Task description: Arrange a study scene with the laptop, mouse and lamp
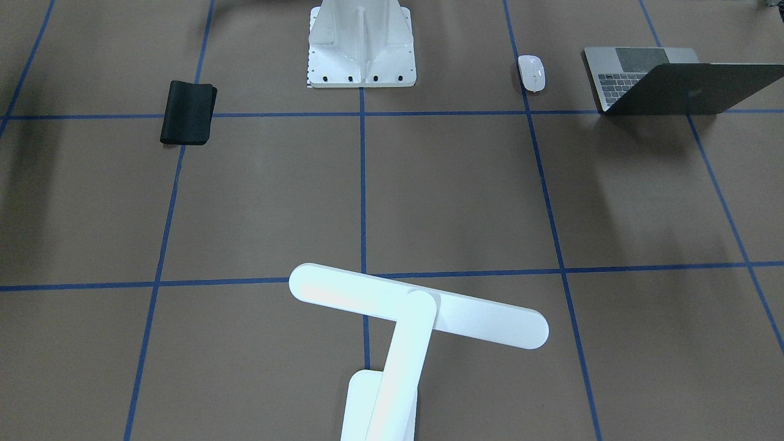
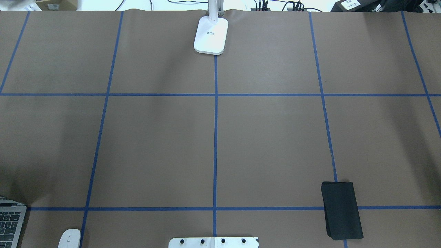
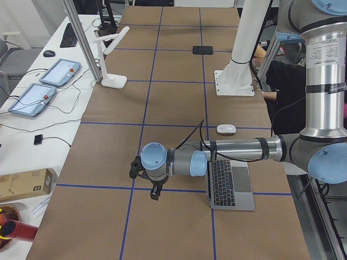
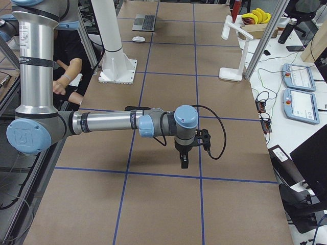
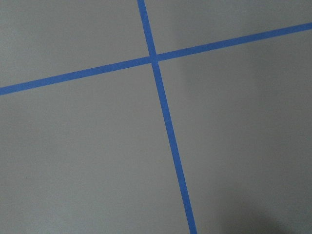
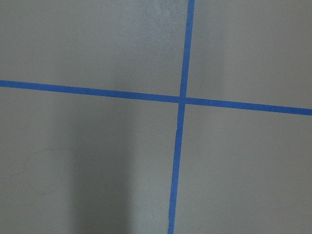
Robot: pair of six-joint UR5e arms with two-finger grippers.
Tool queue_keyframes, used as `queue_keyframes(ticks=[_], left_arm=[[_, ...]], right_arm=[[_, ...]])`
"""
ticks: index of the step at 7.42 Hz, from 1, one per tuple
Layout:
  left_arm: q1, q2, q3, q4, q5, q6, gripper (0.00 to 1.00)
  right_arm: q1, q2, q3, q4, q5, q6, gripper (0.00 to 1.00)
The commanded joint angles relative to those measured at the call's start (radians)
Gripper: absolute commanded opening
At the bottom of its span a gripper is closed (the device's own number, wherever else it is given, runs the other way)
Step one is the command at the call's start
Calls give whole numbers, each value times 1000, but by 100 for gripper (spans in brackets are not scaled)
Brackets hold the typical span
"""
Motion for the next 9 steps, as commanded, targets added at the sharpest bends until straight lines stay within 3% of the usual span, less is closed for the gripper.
queue_keyframes(ticks=[1, 3, 5, 8, 9], left_arm=[[0, -2, 3, 1, 0, -6, 100], [0, -6, -23, 3, -3, -9, 100], [0, -2, -118, 55, -41, -14, 100], [27, 128, -353, 126, -48, 0, 100], [101, 188, -437, 126, -49, 10, 100]], right_arm=[[-13, 5, 3, 2, 3, 1, 100], [-42, 14, 3, 29, 5, 2, 100], [-76, 0, 55, 101, 98, -7, 100], [-85, -3, 110, 113, 105, 1, 100], [-85, -3, 109, 113, 103, 1, 100]])
